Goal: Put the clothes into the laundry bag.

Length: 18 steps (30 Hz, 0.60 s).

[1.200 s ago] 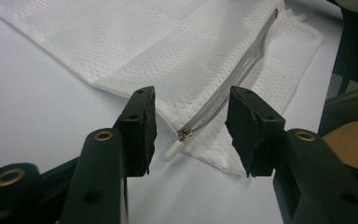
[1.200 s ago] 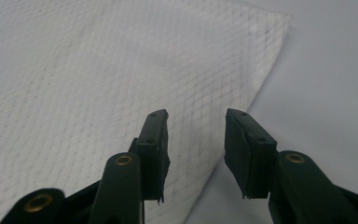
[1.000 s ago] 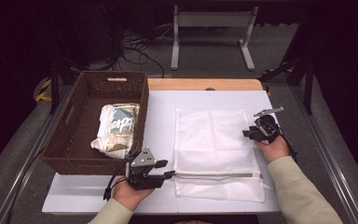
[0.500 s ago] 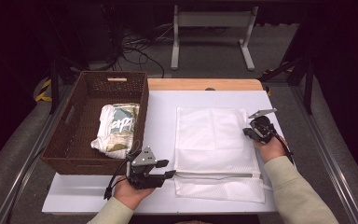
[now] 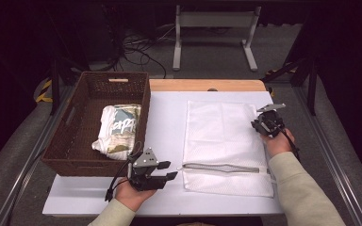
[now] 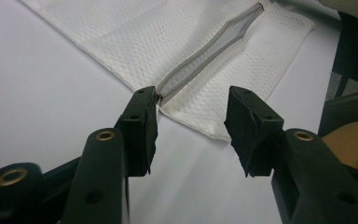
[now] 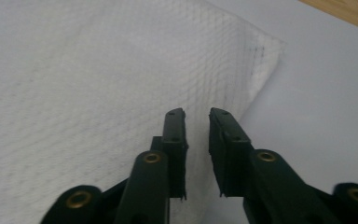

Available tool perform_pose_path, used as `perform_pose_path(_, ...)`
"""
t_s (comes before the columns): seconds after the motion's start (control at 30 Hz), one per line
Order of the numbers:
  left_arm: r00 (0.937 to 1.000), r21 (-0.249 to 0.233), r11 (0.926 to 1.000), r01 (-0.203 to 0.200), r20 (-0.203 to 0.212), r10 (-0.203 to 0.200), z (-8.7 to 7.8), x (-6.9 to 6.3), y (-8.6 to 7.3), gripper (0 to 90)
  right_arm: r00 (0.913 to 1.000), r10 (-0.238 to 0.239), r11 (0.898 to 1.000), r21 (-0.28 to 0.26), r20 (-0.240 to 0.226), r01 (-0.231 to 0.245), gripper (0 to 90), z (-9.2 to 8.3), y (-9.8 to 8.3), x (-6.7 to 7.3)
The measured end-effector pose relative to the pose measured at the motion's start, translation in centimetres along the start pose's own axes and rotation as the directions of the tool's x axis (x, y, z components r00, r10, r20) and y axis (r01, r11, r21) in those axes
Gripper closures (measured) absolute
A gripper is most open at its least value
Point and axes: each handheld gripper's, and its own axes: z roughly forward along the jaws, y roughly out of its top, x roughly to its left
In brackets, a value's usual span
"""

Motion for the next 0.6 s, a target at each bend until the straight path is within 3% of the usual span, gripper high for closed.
perform_pose_path(0.1, 1.0000, 0.001, 1.0000, 0.001, -0.002, -0.001, 0.0, 0.0, 0.0, 53.5, 0.9944, 0.003, 0.999, -0.039, -0.105, -0.007, 67.8, -1.3, 0.2, 0.6)
perform_pose_path(0.13, 1.0000, 0.001, 1.0000, 0.004, -0.001, -0.004, 0.0, 0.0, 0.0, 53.5, 0.9944, 0.003, 0.999, -0.039, -0.105, -0.007, 67.8, -1.3, 0.2, 0.6)
perform_pose_path(0.17, 1.0000, -0.002, 1.0000, 0.002, -0.003, -0.002, -0.1, 0.0, 0.0, 52.9, 0.9835, -0.051, 0.997, -0.072, -0.174, 0.039, 64.8, -2.7, 0.2, 1.9)
perform_pose_path(0.27, 0.9999, -0.008, 0.9999, 0.013, -0.007, -0.013, -0.1, 0.1, 0.1, 50.5, 0.9607, -0.133, 0.989, -0.098, -0.244, 0.112, 61.1, -4.3, 0.0, 3.7)
perform_pose_path(0.33, 0.9998, -0.004, 0.9998, 0.021, -0.005, -0.021, -0.1, 0.1, 0.1, 48.5, 0.9346, -0.183, 0.980, -0.130, -0.305, 0.149, 60.6, -5.4, -0.3, 5.0)
perform_pose_path(0.37, 0.9998, -0.003, 0.9998, 0.019, -0.006, -0.019, -0.1, 0.1, 0.2, 47.5, 0.9259, -0.203, 0.976, -0.139, -0.318, 0.167, 60.0, -5.7, -0.4, 5.5)
perform_pose_path(0.43, 0.9997, -0.002, 0.9997, 0.025, -0.003, -0.025, -0.1, 0.1, 0.2, 45.4, 0.9005, -0.264, 0.962, -0.155, -0.345, 0.223, 58.4, -6.3, -0.7, 6.6)
perform_pose_path(0.47, 0.9997, -0.002, 0.9997, 0.025, -0.003, -0.025, -0.1, 0.1, 0.2, 44.9, 0.9005, -0.264, 0.962, -0.155, -0.345, 0.223, 58.4, -6.3, -0.7, 6.6)
perform_pose_path(0.5, 0.9997, -0.004, 0.9997, 0.023, -0.005, -0.023, 0.0, 0.0, 0.3, 44.9, 0.8888, -0.288, 0.956, -0.154, -0.357, 0.248, 57.8, -6.5, -0.8, 7.2)
perform_pose_path(0.53, 0.9996, -0.003, 0.9996, 0.027, -0.005, -0.027, 0.0, 0.0, 0.3, 43.1, 0.8687, -0.324, 0.946, -0.149, -0.375, 0.288, 55.0, -6.9, -1.2, 8.3)
perform_pose_path(0.6, 0.9996, -0.005, 0.9997, 0.025, -0.011, -0.025, -0.1, 0.1, 0.3, 42.4, 0.8576, -0.340, 0.940, -0.143, -0.385, 0.309, 53.3, -6.9, -1.5, 8.9)
